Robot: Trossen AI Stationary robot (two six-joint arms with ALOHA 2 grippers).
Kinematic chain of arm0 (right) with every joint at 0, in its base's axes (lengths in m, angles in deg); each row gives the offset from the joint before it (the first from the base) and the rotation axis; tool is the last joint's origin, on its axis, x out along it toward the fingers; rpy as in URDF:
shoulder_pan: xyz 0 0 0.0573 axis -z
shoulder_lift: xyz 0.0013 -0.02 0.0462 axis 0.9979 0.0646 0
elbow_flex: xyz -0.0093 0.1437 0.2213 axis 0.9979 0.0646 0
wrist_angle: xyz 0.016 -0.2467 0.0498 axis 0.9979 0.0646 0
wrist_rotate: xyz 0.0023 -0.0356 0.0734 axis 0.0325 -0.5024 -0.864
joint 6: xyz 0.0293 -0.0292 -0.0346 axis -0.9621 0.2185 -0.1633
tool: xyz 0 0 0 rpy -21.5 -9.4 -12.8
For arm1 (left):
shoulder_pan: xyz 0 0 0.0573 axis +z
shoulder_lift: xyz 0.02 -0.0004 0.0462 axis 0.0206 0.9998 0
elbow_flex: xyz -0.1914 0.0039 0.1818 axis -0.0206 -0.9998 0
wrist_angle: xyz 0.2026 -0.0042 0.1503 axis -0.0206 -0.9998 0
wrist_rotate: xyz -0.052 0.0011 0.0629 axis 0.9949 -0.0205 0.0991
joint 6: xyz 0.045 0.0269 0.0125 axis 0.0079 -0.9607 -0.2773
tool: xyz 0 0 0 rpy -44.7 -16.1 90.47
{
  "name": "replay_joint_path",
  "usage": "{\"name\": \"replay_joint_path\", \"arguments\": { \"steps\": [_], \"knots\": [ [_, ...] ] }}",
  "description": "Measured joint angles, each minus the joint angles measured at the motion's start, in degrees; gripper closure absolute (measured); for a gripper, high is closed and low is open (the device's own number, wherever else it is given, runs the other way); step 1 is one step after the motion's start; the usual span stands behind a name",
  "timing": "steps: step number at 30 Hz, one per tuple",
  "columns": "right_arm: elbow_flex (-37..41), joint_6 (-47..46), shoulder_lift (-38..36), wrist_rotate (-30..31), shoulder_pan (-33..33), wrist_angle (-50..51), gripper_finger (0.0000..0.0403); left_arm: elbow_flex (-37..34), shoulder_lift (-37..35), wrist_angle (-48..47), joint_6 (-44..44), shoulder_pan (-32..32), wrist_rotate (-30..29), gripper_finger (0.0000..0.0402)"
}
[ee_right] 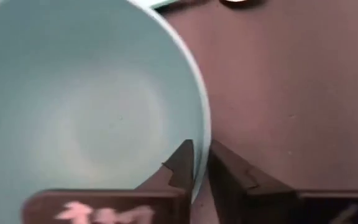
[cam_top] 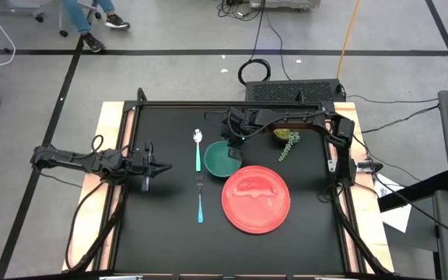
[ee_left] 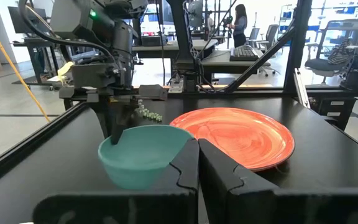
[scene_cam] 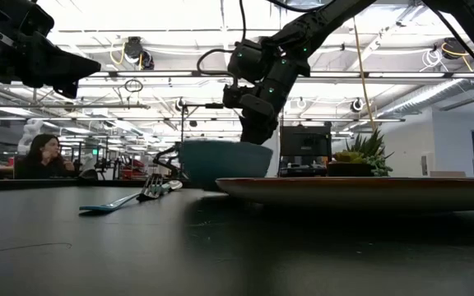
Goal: Set table place
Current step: Put the green bowl on the orange plate
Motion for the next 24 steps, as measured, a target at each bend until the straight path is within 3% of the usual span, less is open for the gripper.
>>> {"name": "replay_joint_path", "arguments": {
  "steps": [2,24],
  "knots": [
    [0.0,-0.1,0.0,0.0,0.1,-0.2,0.0395,0.0,0.0,0.0,0.0,0.0,0.0,0.0392],
    [-1.4,-0.3,0.0,0.4,0.1,1.1,0.0402,0.0,0.0,0.0,0.0,0.0,0.0,0.0392]
  ]
}}
